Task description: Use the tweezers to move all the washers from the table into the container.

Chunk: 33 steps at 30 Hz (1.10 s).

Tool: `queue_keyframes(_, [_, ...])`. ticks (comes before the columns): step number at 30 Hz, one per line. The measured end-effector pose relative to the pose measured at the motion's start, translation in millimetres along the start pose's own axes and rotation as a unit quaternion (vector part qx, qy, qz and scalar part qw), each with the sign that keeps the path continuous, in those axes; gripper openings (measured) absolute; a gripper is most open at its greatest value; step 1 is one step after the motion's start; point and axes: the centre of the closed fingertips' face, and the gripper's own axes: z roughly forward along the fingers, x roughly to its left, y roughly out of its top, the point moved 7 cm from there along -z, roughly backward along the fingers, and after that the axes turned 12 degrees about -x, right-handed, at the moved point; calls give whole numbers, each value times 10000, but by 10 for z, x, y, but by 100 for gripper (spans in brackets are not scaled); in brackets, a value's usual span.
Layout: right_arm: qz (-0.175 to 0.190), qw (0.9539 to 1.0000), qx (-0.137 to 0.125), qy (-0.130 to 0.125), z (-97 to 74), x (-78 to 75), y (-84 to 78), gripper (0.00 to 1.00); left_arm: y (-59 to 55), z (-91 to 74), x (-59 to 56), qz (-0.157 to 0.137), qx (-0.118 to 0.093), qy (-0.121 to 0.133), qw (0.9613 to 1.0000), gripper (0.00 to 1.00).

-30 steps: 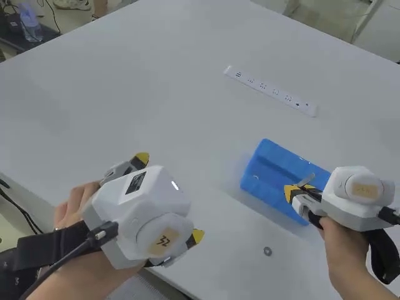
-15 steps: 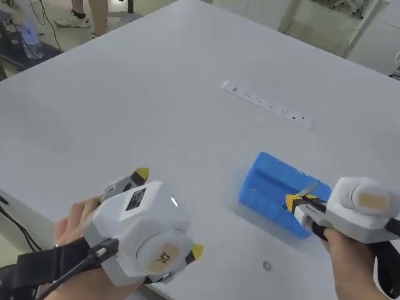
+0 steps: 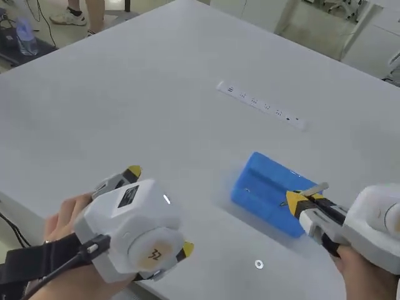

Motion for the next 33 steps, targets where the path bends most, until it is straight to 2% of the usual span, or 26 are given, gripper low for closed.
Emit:
queue_keyframes(8, [53,9980,605,153,-198,207,-379,4,28,-18,31,-59,-118,91,9999,92])
queue_keyframes(12, [77,9960,870,208,-206,238,-568,4,20,-11,23,-17,-75,68,9999,92])
queue_keyframes(15, [-67,9950,979,209,-199,246,-631,4,19,-11,23,-10,-73,63,10000,92])
queue_keyframes(33, [-96,9937,1105,179,-93,179,-778,4,-2,-5,8,52,22,19,10000,91])
